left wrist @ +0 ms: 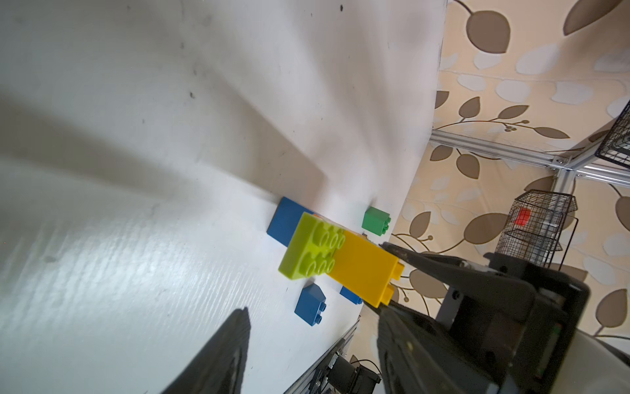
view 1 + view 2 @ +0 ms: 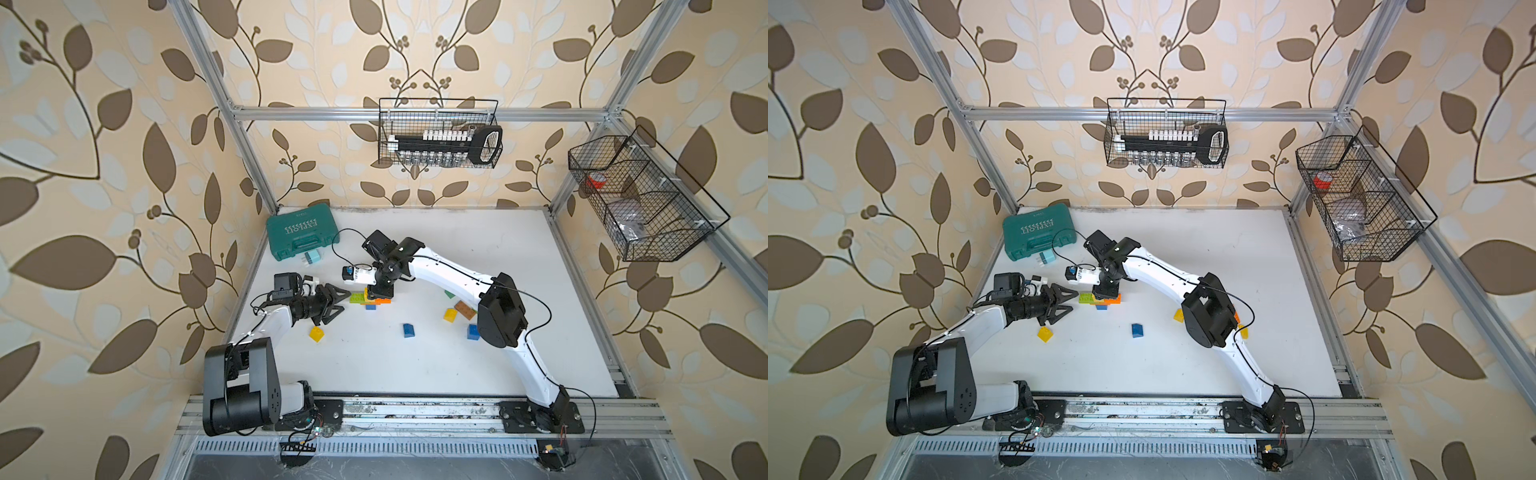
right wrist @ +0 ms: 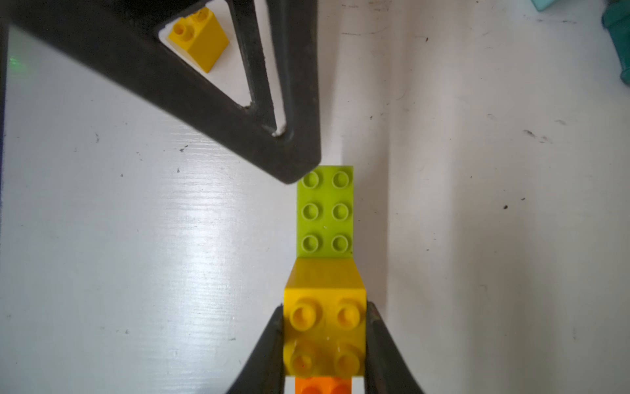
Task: Assemble a fork with lego
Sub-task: Assemble the lego brick with the lego brick.
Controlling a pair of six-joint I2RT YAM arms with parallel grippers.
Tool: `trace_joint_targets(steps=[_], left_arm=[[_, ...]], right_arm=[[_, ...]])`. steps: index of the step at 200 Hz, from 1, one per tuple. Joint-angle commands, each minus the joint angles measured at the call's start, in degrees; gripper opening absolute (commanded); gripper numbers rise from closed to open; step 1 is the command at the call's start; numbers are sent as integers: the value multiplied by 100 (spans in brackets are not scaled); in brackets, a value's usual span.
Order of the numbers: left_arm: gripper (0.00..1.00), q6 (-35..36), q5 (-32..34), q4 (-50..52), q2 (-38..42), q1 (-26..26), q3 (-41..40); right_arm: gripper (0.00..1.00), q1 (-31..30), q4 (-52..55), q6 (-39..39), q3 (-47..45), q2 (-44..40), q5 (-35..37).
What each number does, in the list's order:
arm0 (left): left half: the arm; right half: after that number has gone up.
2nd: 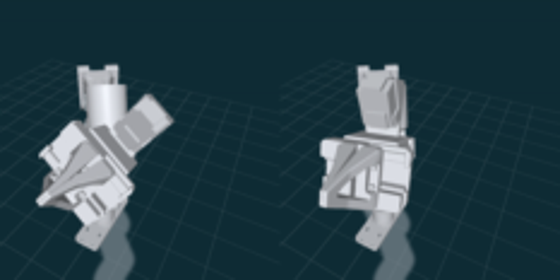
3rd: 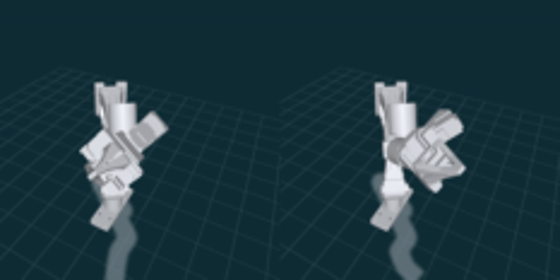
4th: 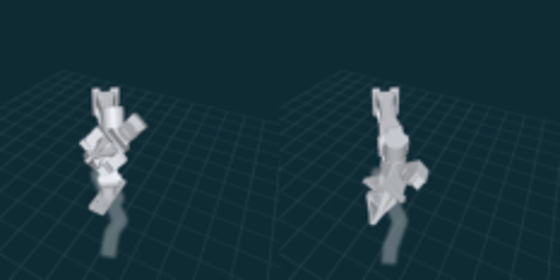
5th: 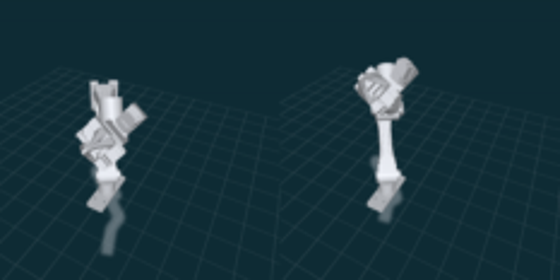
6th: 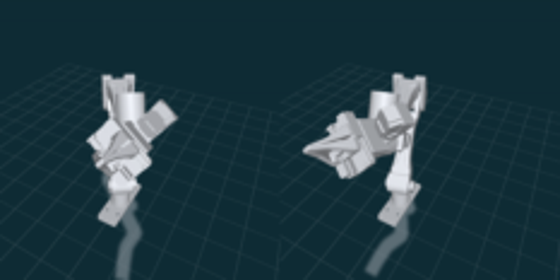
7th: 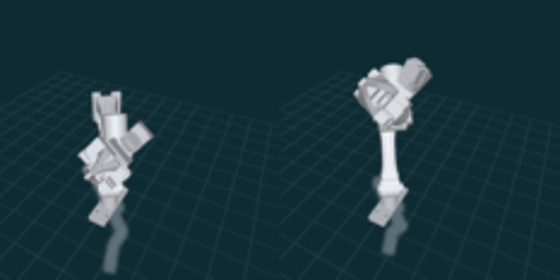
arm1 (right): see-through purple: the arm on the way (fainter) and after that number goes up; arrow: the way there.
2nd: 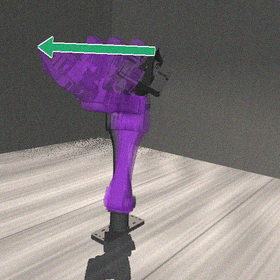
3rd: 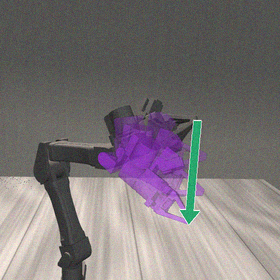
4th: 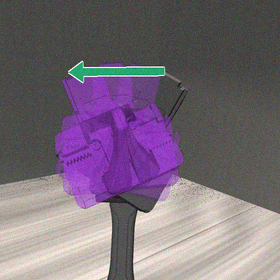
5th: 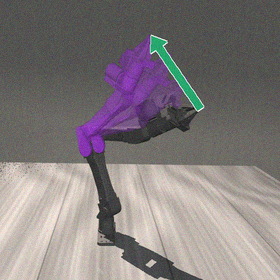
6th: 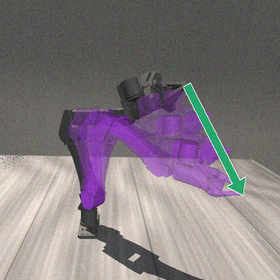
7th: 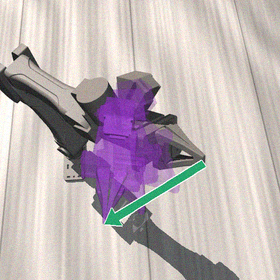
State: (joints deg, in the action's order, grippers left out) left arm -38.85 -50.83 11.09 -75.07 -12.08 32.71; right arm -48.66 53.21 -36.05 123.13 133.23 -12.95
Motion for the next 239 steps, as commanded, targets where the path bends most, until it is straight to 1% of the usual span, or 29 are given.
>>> trace_joint_targets(steps=[1, 59, 109, 138, 162, 192, 218, 239], left_arm=[[62, 158, -173, 60, 54, -30, 133], [63, 147, -223, 34, 58, -24, 119], [64, 166, -243, 86, 98, -30, 141], [70, 185, -243, 116, 130, -26, 135], [75, 159, -235, 121, 172, -16, 73], [80, 76, -209, 86, 305, 44, -18], [82, -18, -112, 24, 390, 282, -88], [83, -91, -22, -37, 362, 516, -123]], right_arm=[[25, -53, 598, -47, 102, 315, 60], [45, -63, 605, 30, 339, 293, -195], [55, -56, 538, 30, 487, 220, -346], [59, 2, 245, 133, 237, -125, -404], [60, 123, -136, 204, -419, -696, -558], [61, 299, -641, 123, -1842, -1674, -607], [61, 471, -764, -43, -3071, -2517, -763], [61, 529, -963, -135, -3931, -2995, -773]])
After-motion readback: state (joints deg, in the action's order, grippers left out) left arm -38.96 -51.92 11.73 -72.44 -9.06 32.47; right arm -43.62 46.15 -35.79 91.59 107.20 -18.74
